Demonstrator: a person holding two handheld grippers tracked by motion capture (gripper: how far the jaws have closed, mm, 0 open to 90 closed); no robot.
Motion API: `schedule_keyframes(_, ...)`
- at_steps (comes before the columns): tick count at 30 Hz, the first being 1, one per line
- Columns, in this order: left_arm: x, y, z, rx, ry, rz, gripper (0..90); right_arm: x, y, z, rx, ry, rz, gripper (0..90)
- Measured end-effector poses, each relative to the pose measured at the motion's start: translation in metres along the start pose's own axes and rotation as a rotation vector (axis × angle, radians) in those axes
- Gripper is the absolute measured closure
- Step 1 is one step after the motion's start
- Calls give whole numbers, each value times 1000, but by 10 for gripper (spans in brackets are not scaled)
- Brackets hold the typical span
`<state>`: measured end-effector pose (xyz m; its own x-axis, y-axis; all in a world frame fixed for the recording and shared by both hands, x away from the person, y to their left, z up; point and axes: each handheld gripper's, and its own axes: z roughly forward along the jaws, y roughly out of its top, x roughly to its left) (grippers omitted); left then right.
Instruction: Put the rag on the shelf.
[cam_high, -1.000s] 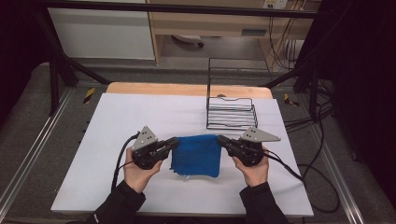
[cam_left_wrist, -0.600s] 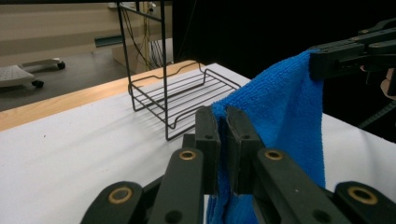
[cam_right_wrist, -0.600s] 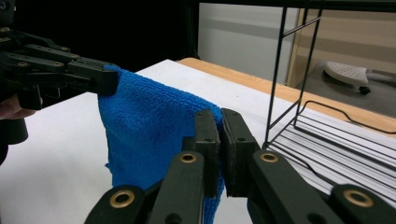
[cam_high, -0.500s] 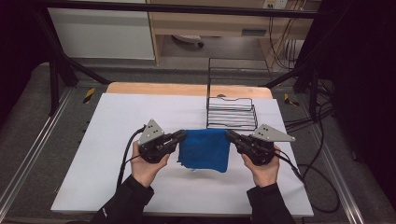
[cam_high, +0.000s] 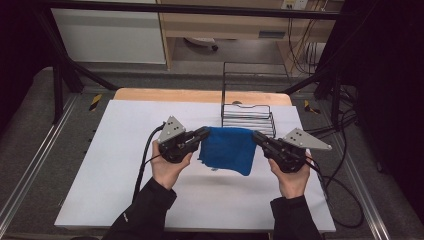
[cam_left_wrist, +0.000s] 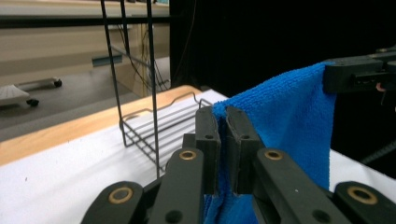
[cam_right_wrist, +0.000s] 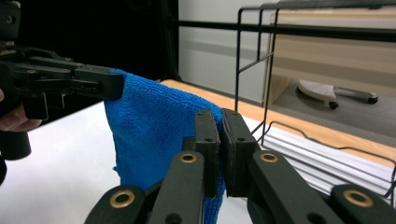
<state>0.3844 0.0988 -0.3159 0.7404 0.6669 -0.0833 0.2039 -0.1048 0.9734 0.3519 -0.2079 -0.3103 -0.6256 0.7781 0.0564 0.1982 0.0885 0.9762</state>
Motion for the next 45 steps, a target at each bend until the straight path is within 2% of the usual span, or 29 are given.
schedule_keyframes(6, -5, 16, 7, -43, 4, 18, 845, -6, 11, -7, -41, -27, 5, 865)
schedule_keyframes(16, -10, 36, 21, -99, -4, 16, 846, -16, 31, -16, -107, -74, -8, 866)
schedule_keyframes(36, -13, 75, 46, -202, -10, 10, 847, -33, 74, -24, -176, -159, -74, 867)
schedule_keyframes(45, -15, 99, 55, -240, -12, 20, 848, -43, 89, -27, -199, -182, -79, 867)
